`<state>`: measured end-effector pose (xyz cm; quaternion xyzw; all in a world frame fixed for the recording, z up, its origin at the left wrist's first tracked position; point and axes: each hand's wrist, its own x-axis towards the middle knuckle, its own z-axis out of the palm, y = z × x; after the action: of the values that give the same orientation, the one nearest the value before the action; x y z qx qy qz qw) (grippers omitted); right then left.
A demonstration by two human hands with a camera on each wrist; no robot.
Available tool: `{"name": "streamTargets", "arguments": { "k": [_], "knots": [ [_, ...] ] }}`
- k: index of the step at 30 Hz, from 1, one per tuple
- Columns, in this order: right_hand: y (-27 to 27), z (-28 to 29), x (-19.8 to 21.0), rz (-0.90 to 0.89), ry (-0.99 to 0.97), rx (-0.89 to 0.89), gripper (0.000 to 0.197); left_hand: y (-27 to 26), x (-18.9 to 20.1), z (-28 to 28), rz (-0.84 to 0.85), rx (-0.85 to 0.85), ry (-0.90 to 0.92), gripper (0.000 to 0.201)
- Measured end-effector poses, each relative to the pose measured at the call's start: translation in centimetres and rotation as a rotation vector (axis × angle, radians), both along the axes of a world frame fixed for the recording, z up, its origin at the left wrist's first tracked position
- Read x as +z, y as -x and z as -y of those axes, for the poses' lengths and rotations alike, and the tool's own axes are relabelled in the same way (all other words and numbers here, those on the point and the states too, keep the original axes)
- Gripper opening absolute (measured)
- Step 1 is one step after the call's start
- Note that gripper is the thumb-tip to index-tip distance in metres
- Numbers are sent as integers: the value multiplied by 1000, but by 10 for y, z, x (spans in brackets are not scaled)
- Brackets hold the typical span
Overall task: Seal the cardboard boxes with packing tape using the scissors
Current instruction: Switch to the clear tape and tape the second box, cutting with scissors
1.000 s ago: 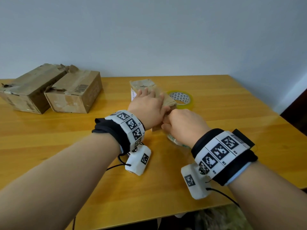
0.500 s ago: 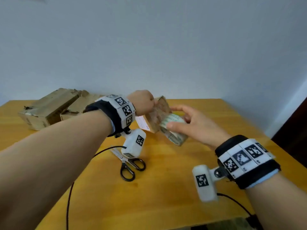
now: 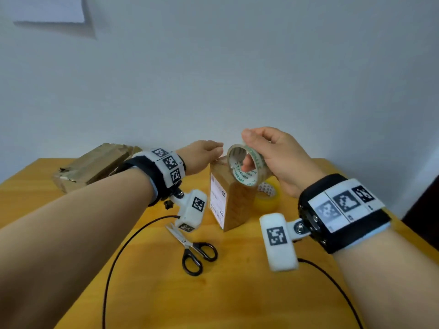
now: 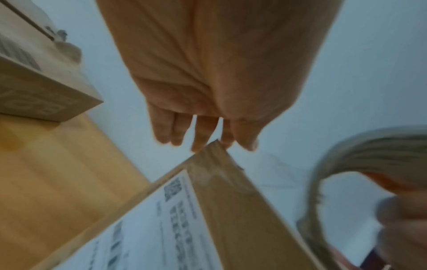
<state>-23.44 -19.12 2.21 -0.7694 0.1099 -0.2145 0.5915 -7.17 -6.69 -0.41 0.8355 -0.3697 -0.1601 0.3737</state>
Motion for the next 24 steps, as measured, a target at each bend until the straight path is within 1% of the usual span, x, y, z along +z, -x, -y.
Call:
{"name": "streamTargets", "arguments": {
  "k": [1,2,3,4,6,7,8,10,12,14,16,18,21,24],
  "knots": [
    [-4,2,1,-8,10,-11,31,0,-1,0,-31,-32,62,49],
    [-8,3,2,-16,18,-20,32,2,-1,0,-91,-88,104,66],
    [-11,4,3,-23,21,-29,33,5,-3,1,-141,-152,117,83],
    [-14,5,4,-29,18,-39,35,8,-4,3,-146,-209,94,100],
    [-18,6,5,-42,9,-63,39,13,-11,10,-17,-271,38,127],
    [-20,7,5,-48,7,-73,40,15,-15,13,56,-243,28,133],
    [-21,6,5,-52,1,-74,42,15,-19,16,99,-186,35,133],
    [-21,7,5,-41,-25,-61,41,16,-22,19,164,-78,51,116],
    [-19,12,6,-8,-54,-59,34,17,-19,21,224,-54,29,96],
    [-16,15,8,12,-73,-80,32,17,-14,22,282,-53,-11,86],
    [-11,15,11,-3,-62,-97,30,17,-10,23,305,-52,-45,82],
    [-6,13,11,-25,-48,-104,24,17,-7,23,326,-38,-73,78],
    [3,11,4,-51,-26,-125,15,16,-5,22,374,-32,-121,72],
    [15,10,-6,-76,-12,-108,12,15,-7,21,417,-56,-151,70]
  ]
}}
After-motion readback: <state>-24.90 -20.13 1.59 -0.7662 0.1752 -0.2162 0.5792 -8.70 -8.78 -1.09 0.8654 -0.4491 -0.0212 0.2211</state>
